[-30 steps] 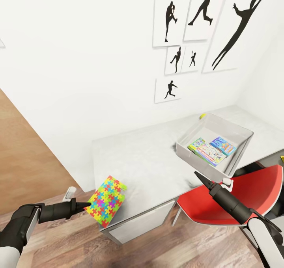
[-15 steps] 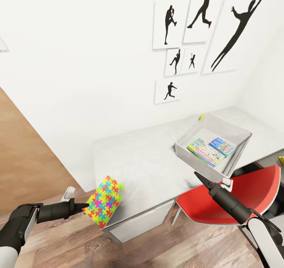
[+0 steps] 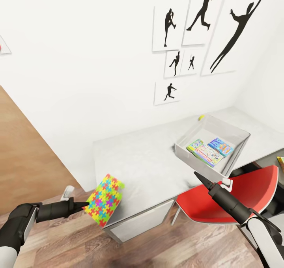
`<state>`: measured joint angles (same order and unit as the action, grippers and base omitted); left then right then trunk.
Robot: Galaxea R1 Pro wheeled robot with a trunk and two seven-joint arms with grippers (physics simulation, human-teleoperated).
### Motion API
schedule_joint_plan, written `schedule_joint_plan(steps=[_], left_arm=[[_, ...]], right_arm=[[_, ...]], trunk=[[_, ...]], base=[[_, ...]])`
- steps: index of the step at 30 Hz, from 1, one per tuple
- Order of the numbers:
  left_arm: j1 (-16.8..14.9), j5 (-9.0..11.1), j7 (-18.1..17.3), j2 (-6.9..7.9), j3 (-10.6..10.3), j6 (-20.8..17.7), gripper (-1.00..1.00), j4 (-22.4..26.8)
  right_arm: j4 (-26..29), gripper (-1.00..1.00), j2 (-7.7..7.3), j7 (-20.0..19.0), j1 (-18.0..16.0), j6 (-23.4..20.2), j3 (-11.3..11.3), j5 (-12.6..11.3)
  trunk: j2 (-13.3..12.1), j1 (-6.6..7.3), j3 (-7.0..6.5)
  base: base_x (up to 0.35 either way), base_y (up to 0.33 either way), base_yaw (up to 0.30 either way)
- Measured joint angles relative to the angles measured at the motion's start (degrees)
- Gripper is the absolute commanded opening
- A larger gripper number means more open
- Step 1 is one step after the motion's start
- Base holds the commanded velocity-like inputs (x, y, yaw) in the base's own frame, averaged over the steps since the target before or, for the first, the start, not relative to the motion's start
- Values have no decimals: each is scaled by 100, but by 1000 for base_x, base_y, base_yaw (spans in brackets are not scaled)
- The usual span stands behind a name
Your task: Put all the toys in the child's room - the three board games (two on the bed and one on the table), the two jigsaw puzzles on the table, and the tennis ball on the table - inside the toy box on the table in the child's room.
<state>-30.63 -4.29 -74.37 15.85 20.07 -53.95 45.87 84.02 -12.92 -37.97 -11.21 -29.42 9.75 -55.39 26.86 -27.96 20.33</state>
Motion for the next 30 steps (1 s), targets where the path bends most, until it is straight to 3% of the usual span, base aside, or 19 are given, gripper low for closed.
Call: schedule_joint_plan(steps=[3, 5, 10, 17, 30], left_arm=[[0, -45, -618, 8, -7, 13, -100, 11], [0, -57, -815, 64, -8, 26, -100, 12], [0, -56, -998, 214, -9, 48, -100, 13], [-1, -58, -1471, 279, -9, 83, -100, 14], [0, -19, -1521, 468, 22, 80, -100, 24]], right_arm=[[0, 100, 0, 0, 0, 0, -3, 0], [0, 100, 0, 0, 0, 0, -3, 0], [4, 100, 0, 0, 1, 0, -4, 0], [8, 100, 0, -6, 0, 0, -4, 0], [8, 100, 5, -9, 0, 17, -9, 54]], trunk=[[-121, 66, -54], [-201, 110, -90], [-403, 220, -180], [-404, 221, -181], [-405, 221, -181]], base=[[0, 0, 0], [0, 0, 0], [0, 0, 0], [0, 0, 0], [0, 0, 0]])
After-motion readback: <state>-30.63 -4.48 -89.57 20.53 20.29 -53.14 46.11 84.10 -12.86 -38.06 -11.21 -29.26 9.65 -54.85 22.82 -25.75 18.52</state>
